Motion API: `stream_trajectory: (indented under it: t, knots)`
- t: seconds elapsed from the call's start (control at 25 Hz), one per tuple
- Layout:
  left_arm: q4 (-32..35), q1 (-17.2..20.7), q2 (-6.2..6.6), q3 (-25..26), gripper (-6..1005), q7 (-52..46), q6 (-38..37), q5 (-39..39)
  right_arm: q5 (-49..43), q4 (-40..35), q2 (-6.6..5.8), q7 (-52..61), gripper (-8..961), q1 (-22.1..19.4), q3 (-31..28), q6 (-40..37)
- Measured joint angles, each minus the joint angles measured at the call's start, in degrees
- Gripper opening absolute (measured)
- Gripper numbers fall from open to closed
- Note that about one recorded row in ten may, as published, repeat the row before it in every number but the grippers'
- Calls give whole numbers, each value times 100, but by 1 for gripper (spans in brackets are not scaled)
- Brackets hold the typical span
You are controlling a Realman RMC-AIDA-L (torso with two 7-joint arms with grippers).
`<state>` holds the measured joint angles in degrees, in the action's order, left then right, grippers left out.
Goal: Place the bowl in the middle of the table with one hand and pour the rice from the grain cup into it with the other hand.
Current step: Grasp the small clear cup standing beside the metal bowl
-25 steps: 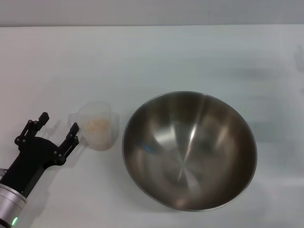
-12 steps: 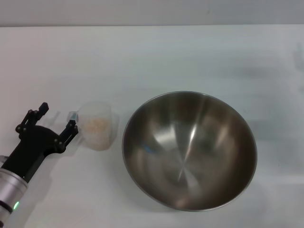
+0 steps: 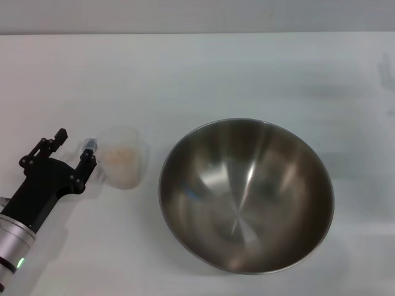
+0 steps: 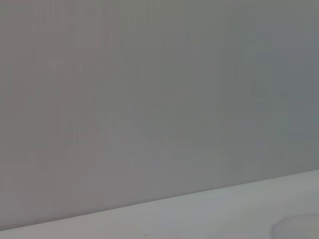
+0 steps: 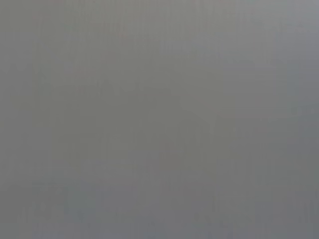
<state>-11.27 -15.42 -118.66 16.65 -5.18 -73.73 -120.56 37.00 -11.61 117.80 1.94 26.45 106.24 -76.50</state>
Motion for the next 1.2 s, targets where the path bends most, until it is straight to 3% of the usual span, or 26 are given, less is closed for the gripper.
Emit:
stream_trajectory:
  t: [0.08, 0.2, 0.44, 0.8, 1.2]
  knots:
    - [-6, -1, -3, -24, 721, 4, -2, -2, 0, 1, -1, 0, 547, 10, -1, 1]
    - [-23, -12, -4, -37, 486, 7, -4, -3, 1, 1, -3, 0, 547, 14, -2, 3]
    - [-57, -47, -15, -39, 239, 8, -9, -3, 1, 1, -3, 0, 548, 18, -74, 4]
    - [-143, -175, -34, 5, 65, 187, -260, 8, -13, 1, 1, -2, 546, 18, -72, -53]
    - [-527, -380, -43, 81, 33, 2548, -997, 9, -2, -4, -3, -49, 547, 18, -71, -79]
